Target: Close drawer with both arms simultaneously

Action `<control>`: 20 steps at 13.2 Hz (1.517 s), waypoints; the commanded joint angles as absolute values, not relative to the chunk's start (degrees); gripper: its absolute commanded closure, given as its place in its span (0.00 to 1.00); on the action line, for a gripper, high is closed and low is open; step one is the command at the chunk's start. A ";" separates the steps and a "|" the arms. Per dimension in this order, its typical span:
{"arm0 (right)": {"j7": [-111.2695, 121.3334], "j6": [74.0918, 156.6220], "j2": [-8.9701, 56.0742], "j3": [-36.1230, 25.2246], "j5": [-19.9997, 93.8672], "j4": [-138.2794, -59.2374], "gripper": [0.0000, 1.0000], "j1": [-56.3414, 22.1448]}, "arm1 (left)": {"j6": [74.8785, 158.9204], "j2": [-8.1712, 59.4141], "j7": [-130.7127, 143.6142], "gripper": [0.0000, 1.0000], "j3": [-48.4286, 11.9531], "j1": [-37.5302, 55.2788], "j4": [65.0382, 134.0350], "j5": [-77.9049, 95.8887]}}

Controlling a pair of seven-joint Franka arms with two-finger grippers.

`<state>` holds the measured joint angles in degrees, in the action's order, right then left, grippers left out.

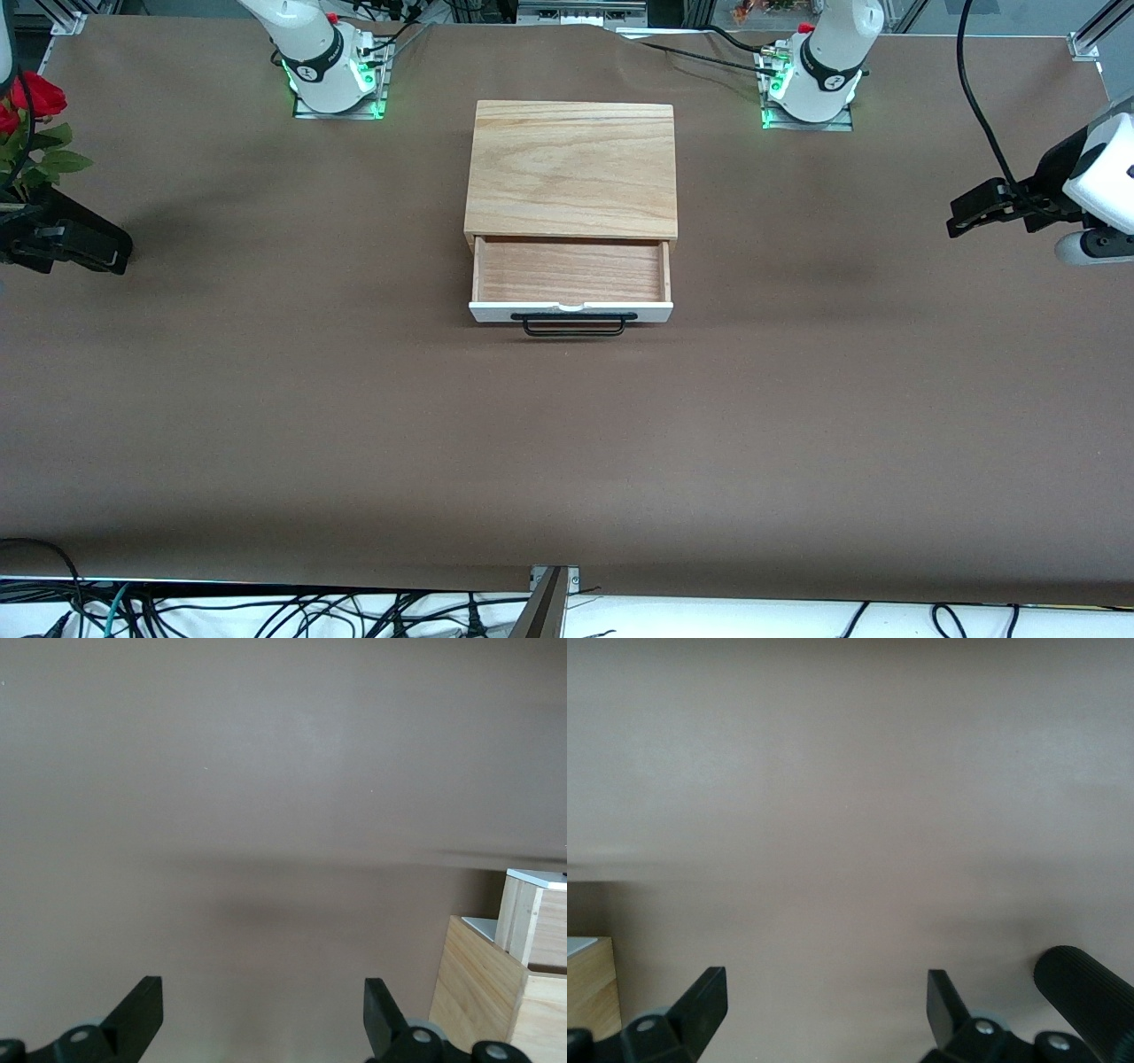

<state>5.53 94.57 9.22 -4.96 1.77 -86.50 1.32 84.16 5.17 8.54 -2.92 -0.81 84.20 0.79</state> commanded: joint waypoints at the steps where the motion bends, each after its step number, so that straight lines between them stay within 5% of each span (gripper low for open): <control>1: 5.27 94.31 9.67 -4.83 1.76 -85.34 0.00 1.41 | 84.38 5.54 8.53 0.00 -3.43 -1.41 84.11 1.76; 20: 5.28 94.39 9.84 -4.92 1.93 -85.43 0.00 1.41 | 84.90 3.43 8.17 0.00 -3.60 -2.28 86.74 1.49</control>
